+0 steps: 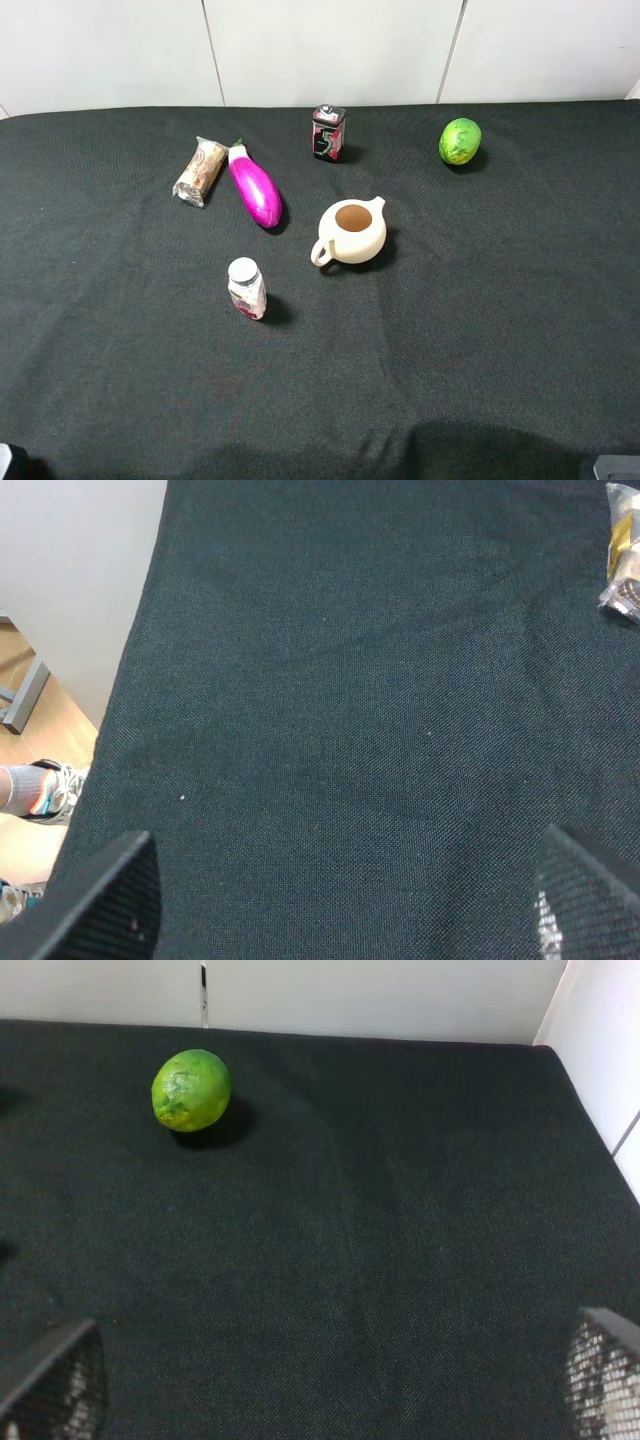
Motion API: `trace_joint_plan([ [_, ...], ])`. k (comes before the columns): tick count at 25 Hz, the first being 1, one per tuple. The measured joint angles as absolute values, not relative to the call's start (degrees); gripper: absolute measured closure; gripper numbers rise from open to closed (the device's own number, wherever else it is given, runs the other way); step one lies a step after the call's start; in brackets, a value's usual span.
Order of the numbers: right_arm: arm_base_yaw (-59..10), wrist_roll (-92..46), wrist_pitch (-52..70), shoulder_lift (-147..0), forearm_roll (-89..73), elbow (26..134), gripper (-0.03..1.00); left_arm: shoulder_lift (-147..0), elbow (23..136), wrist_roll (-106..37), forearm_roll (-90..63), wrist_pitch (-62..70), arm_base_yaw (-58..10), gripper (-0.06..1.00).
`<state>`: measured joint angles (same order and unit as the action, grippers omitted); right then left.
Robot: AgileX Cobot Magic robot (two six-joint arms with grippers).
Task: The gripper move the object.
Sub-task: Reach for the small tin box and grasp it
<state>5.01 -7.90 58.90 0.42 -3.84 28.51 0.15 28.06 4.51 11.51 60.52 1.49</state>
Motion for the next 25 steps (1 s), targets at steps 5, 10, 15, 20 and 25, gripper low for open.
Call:
trace_joint_plan([
  [5,5.01,-7.9,58.9,0.42,-3.84,28.51,0.27,0.15,28.06,4.51,11.51,60.52,1.49,0.15],
  [10,5.01,-7.9,58.9,0.42,-3.84,28.51,0.27,0.15,28.06,4.51,11.51,60.52,1.49,0.15],
  [15,5.01,-7.9,58.9,0.42,-3.84,28.51,0.27,0.15,28.06,4.51,11.51,60.52,1.49,0.15],
  [20,5.01,-7.9,58.9,0.42,-3.84,28.51,0.27,0.15,28.06,4.51,11.51,60.52,1.49,0.15],
  [25,5.01,-7.9,58.9,0.42,-3.84,28.51,0.27,0.15,28.06,4.51,11.51,60.52,1.49,0.15],
])
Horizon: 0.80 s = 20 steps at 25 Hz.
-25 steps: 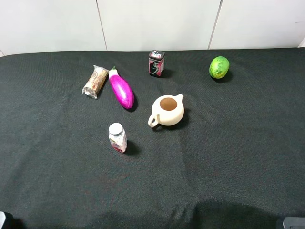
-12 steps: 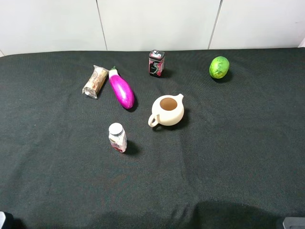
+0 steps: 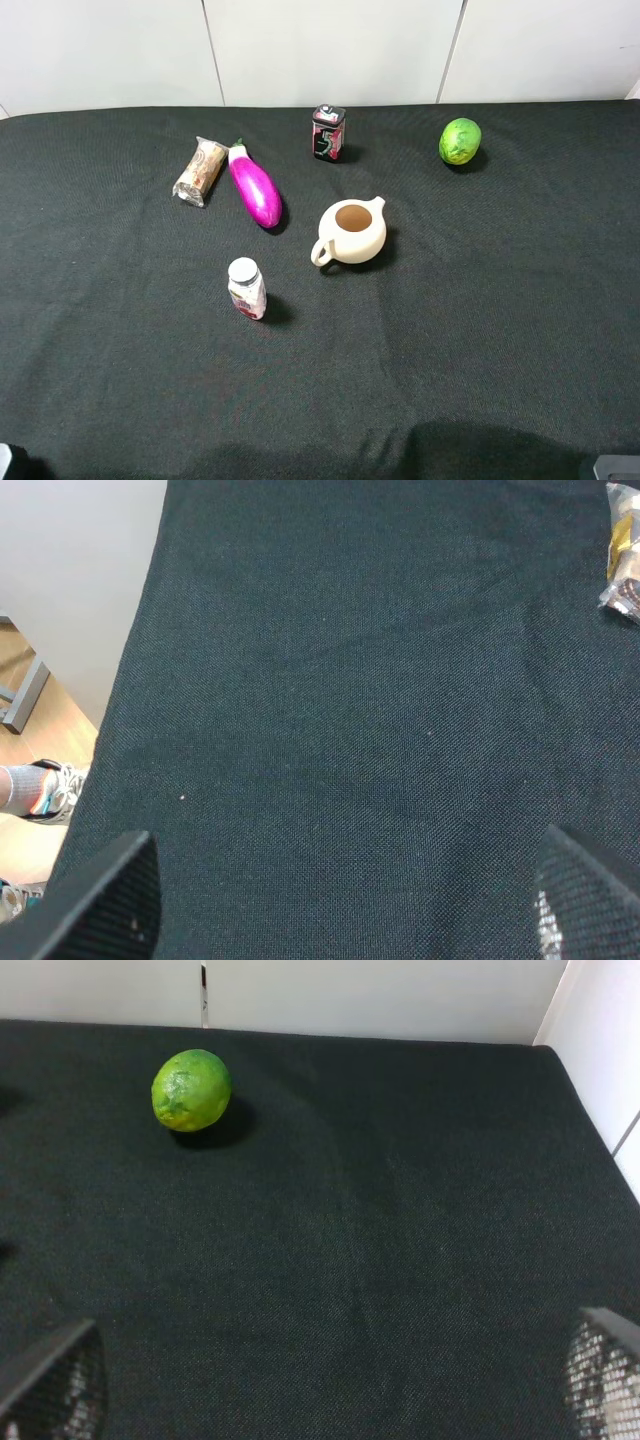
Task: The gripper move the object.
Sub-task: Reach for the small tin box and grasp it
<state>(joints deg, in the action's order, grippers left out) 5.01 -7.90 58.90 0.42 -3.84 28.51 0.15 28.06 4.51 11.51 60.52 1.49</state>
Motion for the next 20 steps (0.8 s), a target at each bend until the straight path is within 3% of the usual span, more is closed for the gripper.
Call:
trace_joint_plan([
  [20,5.01,-5.96,58.84,-4.48,-4.5,28.69,0.27,0.15,28.06,4.51,11.51,60.52,1.49,0.15],
])
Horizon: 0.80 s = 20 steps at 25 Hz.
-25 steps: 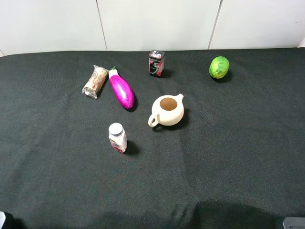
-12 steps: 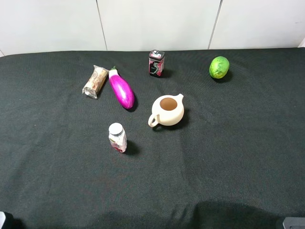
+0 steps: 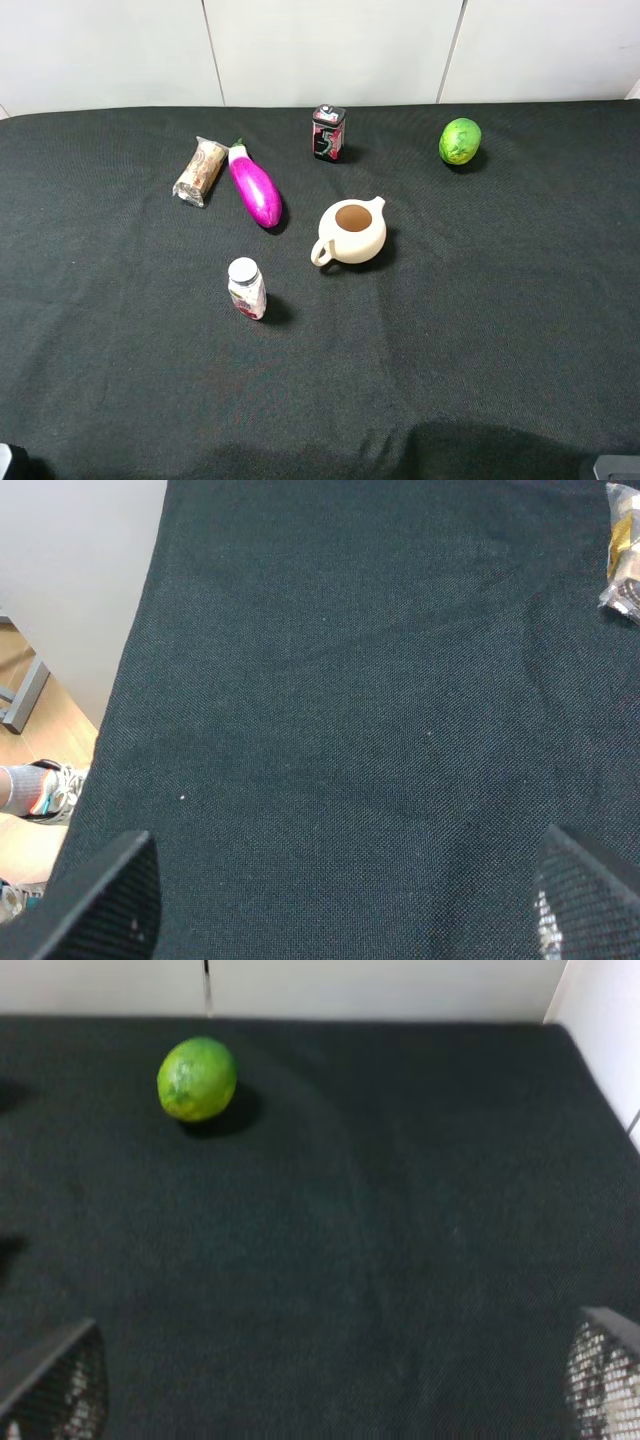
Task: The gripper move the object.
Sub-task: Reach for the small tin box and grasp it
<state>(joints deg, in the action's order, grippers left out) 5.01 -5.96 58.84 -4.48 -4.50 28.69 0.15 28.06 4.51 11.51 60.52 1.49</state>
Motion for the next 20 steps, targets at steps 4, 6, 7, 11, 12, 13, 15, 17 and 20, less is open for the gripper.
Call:
trace_joint_plan([
  [4,5.01,-5.96,58.36,-10.09,-5.24,29.87,0.27,0.15,28.06,4.51,11.51,60.52,1.49,0.15],
  [6,5.01,-6.18,57.73,-13.3,-5.35,30.88,0.27,0.15,28.06,4.51,11.51,60.52,1.49,0.15],
  [7,5.01,-6.18,57.38,-14.96,-5.43,31.59,0.27,0.15,28.06,4.51,11.51,60.52,1.49,0.15],
  [11,5.01,-6.74,56.91,-21.5,-5.48,34.79,0.27,0.15,28.06,4.51,11.51,60.52,1.49,0.15],
  [12,5.01,-6.85,56.85,-23.43,-5.48,35.6,0.27,0.15,28.06,4.51,11.51,60.52,1.49,0.15],
  [13,5.01,-7.05,56.79,-25.39,-5.48,36.64,0.27,0.15,28.06,4.51,11.51,60.52,1.49,0.15],
  [15,5.01,-7.54,56.79,-29.08,-5.48,38.61,0.27,0.15,28.06,4.51,11.51,60.52,1.49,0.15],
  [17,5.01,-8.28,56.76,-33.21,-5.48,40.73,0.27,0.15,28.06,4.51,11.51,60.52,1.49,0.15],
  [20,5.01,-9.26,56.76,-39.06,-5.54,44.18,0.27,0.15,28.06,4.51,11.51,60.52,1.49,0.15],
])
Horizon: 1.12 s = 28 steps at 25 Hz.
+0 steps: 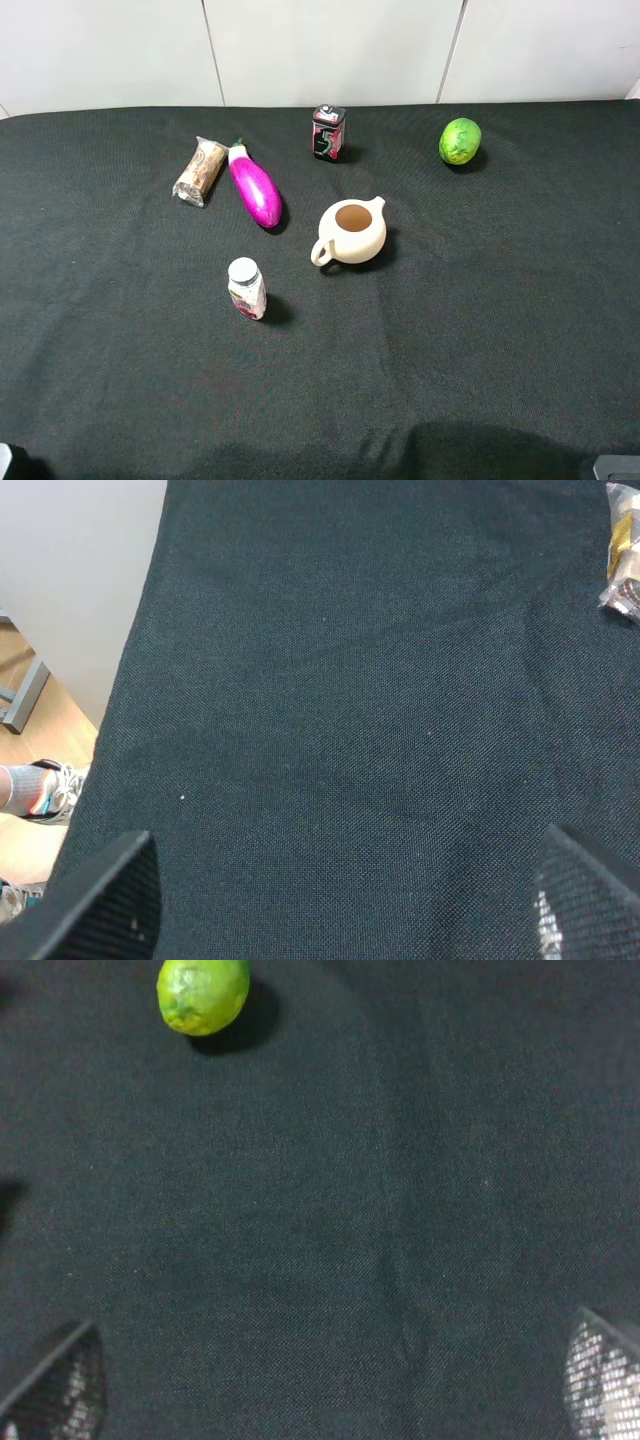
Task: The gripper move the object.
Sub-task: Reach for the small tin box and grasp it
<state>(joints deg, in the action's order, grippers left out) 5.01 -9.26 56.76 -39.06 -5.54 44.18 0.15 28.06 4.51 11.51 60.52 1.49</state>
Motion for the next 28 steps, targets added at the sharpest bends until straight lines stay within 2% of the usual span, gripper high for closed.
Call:
trace_joint_plan([
  [10,5.01,-10.94,57.48,-55.86,-5.71,55.68,0.27,0.15,28.06,4.51,11.51,60.52,1.49,0.15],
  [28,5.01,-14.45,59.98,-73.87,-7.37,70.35,0.27,0.15,28.06,4.49,11.51,60.52,1.49,0.15],
])
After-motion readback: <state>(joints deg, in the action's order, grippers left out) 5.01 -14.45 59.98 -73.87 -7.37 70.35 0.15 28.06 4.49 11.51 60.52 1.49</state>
